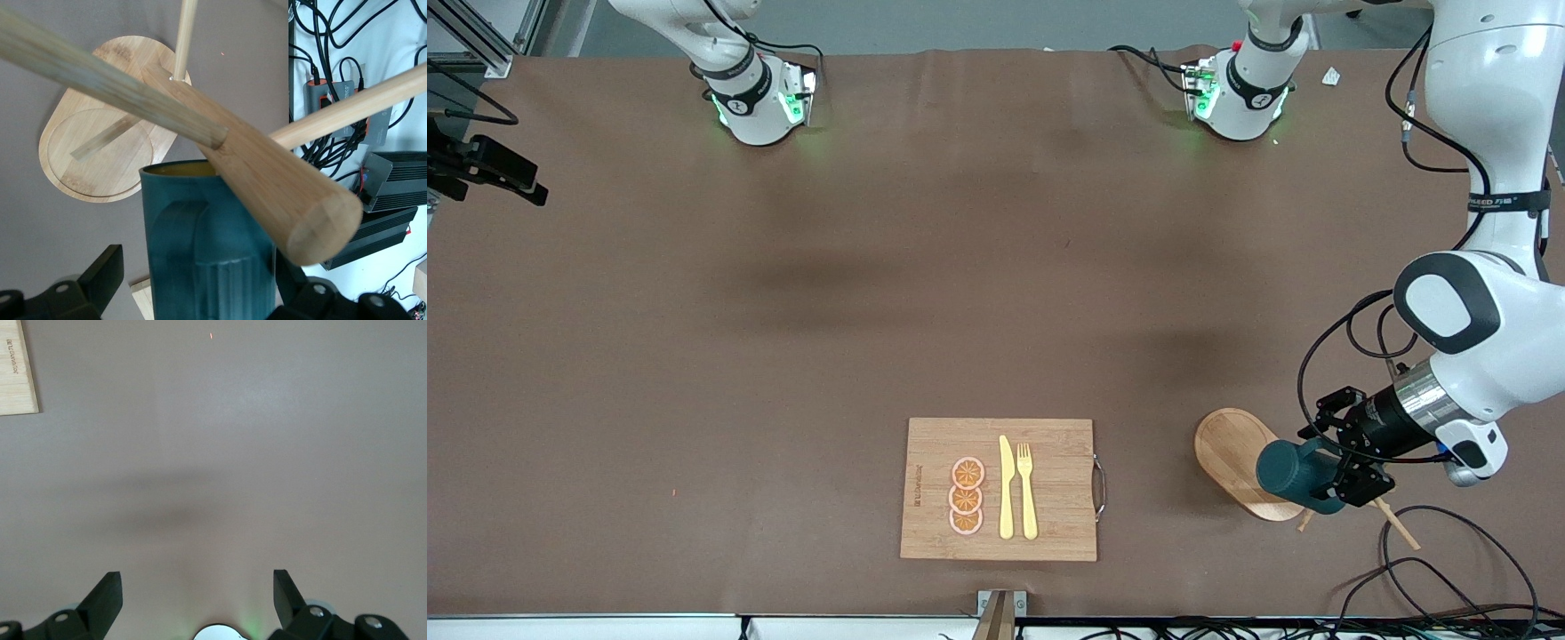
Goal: Transfer cup from left to right arm and place
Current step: 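Lower the left gripper around the teal mug body and close it, then lift the teal mug off the stand with the left gripper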
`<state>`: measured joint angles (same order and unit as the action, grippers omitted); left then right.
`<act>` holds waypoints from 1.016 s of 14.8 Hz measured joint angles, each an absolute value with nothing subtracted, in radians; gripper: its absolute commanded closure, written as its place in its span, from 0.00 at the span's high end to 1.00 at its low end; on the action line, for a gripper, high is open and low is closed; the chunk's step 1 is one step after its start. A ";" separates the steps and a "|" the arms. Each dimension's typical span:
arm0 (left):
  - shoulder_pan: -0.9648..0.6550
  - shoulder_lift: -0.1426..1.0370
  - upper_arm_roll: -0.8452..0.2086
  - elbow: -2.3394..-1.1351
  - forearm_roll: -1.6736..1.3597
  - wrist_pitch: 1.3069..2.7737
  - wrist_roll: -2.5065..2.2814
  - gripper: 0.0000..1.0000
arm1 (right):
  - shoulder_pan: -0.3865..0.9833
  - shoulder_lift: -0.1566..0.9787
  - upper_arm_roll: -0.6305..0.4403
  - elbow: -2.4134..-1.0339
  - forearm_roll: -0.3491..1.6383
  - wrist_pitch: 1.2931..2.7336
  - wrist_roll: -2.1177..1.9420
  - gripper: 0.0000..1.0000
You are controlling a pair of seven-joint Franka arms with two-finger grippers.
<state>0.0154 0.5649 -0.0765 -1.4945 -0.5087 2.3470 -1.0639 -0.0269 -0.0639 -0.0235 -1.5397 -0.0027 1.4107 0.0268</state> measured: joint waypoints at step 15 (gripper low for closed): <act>0.013 0.569 -0.123 -1.473 -0.533 2.354 -1.114 0.76 | -0.027 -0.064 -0.024 -1.540 -0.003 1.410 0.027 1.00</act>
<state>0.0133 0.5690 -0.1231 -1.4728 -0.5326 2.3541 -1.1138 -0.0269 -0.0639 -0.0235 -1.5397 -0.0027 1.4103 0.0268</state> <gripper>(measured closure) 0.154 0.000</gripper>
